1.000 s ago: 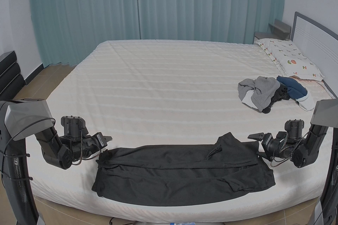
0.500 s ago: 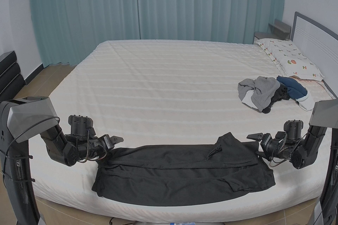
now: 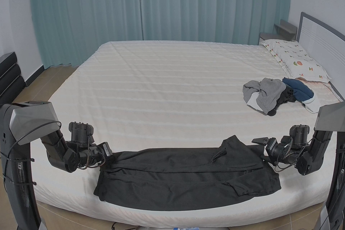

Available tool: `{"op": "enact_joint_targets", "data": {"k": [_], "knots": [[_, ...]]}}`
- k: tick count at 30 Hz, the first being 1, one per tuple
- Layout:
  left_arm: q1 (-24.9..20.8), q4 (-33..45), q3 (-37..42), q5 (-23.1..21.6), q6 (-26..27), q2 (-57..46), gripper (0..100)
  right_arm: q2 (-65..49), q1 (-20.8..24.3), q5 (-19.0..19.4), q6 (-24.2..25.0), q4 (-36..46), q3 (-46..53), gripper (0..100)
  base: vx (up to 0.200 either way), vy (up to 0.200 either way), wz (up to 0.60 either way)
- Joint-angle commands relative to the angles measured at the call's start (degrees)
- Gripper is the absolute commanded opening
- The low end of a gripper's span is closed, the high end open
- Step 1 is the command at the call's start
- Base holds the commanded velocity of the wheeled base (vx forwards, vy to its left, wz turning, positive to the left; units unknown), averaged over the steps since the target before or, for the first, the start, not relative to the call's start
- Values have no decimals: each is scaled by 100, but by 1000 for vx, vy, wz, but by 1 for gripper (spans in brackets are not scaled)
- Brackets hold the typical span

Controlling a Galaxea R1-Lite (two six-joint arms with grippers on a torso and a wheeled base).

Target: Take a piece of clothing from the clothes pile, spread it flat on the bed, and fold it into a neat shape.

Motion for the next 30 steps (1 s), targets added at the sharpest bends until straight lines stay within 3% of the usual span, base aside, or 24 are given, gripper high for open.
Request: {"op": "enact_joint_targets", "data": {"k": [1, 8, 13, 24, 25, 27, 30], "knots": [[81, -8, 22, 18, -25, -51, 0, 7, -1, 5, 2, 0, 0, 100, 0, 0, 0], [204, -35, 58, 141, -69, -183, 0, 7, -1, 14, 2, 0, 9, 100, 0, 0, 0], [248, -52, -4, 238, -658, -341, 0, 7, -1, 5, 11, 0, 0, 100, 0, 0, 0], [230, 9, -4, -122, -676, -358, 0, 7, -1, 5, 11, 0, 0, 100, 0, 0, 0], [230, 9, -4, -289, -658, -367, 100, 7, -1, 5, 2, 0, 9, 100, 0, 0, 0], [230, 27, -4, -667, -535, -385, 100, 7, -1, 5, 2, 0, 0, 100, 0, 0, 0], [230, 36, -4, -834, -430, -376, 100, 7, -1, 5, 2, 0, 9, 100, 0, 0, 0]]}}
